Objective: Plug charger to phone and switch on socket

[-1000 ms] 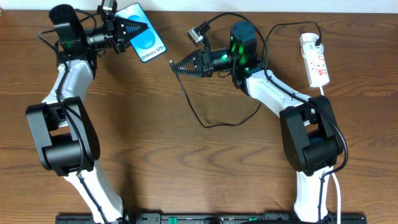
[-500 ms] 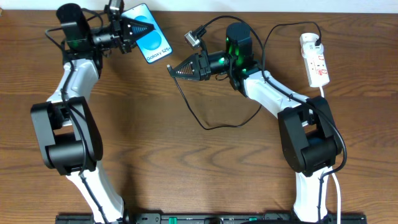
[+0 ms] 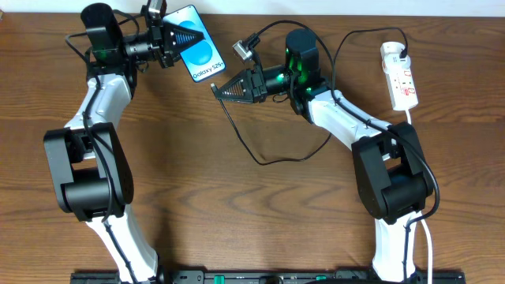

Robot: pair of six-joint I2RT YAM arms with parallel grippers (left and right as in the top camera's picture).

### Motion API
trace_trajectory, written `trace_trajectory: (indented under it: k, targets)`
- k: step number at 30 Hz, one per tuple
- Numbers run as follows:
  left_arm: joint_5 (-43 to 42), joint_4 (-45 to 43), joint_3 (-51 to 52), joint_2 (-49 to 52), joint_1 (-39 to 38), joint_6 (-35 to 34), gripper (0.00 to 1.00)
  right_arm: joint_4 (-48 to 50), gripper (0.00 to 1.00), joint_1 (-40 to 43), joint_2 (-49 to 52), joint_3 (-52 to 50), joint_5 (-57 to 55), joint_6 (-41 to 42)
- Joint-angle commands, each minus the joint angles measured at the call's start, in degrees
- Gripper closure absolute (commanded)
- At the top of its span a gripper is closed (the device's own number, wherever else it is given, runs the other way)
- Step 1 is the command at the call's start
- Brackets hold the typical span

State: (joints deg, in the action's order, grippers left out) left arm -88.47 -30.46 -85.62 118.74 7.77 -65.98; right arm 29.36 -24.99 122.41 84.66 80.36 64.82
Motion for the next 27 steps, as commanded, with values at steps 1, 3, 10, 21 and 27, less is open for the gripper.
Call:
trace_trajectory:
  k: [1, 3, 10, 21, 27]
  targets:
    - [-1.62, -0.50, -1.81, -1.92, 0.17, 1.25, 0.93, 0.50, 0.99, -0.09, 0.17, 0.13, 1.03, -1.22]
    - [-1.62, -0.50, -1.81, -1.92, 0.17, 1.25, 0.93, 0.61, 0.99, -0.09, 0.17, 0.13, 0.76, -1.22]
    - [-1.62, -0.50, -1.79, -1.92, 0.15, 1.25, 0.93, 0.66, 0.99, -0.07, 0.17, 0.13, -0.28, -1.25]
    - [-1.62, -0.48, -1.79, -1.92, -0.13, 1.27, 0.93, 0.68, 0.99, 0.20, 0.17, 0.13, -2.19, -1.25]
    - [-1.62, -0.50, -1.07, -1.92, -1.29, 2.12, 0.93, 0.68, 0.99, 0.22, 0.17, 0.13, -2.21, -1.25]
